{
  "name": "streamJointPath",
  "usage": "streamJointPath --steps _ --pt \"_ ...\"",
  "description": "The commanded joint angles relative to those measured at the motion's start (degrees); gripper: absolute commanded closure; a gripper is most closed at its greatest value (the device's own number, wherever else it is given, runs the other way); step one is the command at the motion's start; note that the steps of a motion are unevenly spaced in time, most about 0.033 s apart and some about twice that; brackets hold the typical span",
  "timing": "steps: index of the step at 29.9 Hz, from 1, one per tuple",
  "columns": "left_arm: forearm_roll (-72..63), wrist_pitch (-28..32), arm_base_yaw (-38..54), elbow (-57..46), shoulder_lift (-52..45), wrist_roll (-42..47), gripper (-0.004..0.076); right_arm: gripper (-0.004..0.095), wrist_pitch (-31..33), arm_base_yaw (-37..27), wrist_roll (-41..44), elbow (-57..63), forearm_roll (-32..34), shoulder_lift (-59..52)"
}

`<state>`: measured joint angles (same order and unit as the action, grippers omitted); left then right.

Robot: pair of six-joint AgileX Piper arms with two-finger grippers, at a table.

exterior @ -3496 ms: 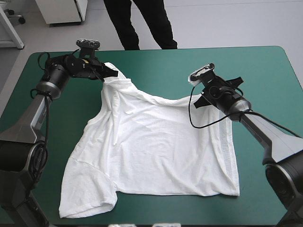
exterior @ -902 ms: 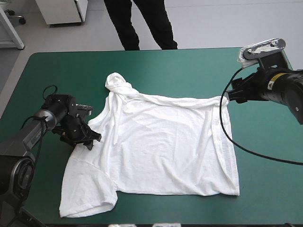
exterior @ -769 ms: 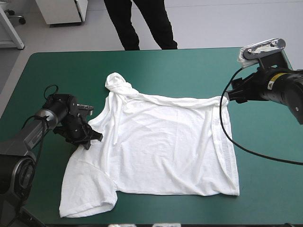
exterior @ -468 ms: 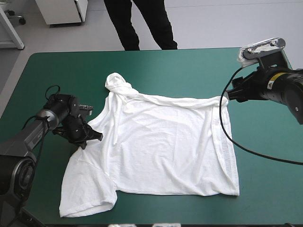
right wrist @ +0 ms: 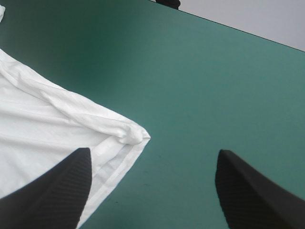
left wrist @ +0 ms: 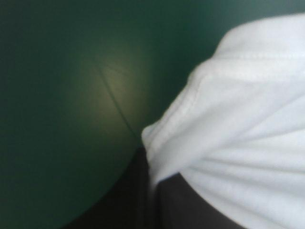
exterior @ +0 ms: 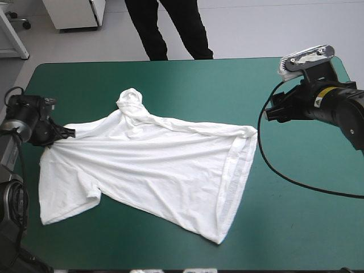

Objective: Fold the cloth

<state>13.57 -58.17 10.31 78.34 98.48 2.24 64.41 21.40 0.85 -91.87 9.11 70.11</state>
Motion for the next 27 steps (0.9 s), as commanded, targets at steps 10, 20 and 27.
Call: streamJointPath --steps 10,20,27 --pt "7.2 9.7 5.8 18.9 4.9 6.1 0.0733 0.0237 -4.6 6.1 -0.5 -1.6 0.3 3.6" --pt "-7.7 3.5 5.8 22.1 7.0 -5.8 0.0633 0.0237 -5.0 6.2 -0.5 -1.6 -1.1 4.0" --pt "-20.2 -4.1 5.2 22.1 1.8 -15.8 0.0162 0.0237 -4.5 6.2 -0.5 -1.6 -1.1 4.1"
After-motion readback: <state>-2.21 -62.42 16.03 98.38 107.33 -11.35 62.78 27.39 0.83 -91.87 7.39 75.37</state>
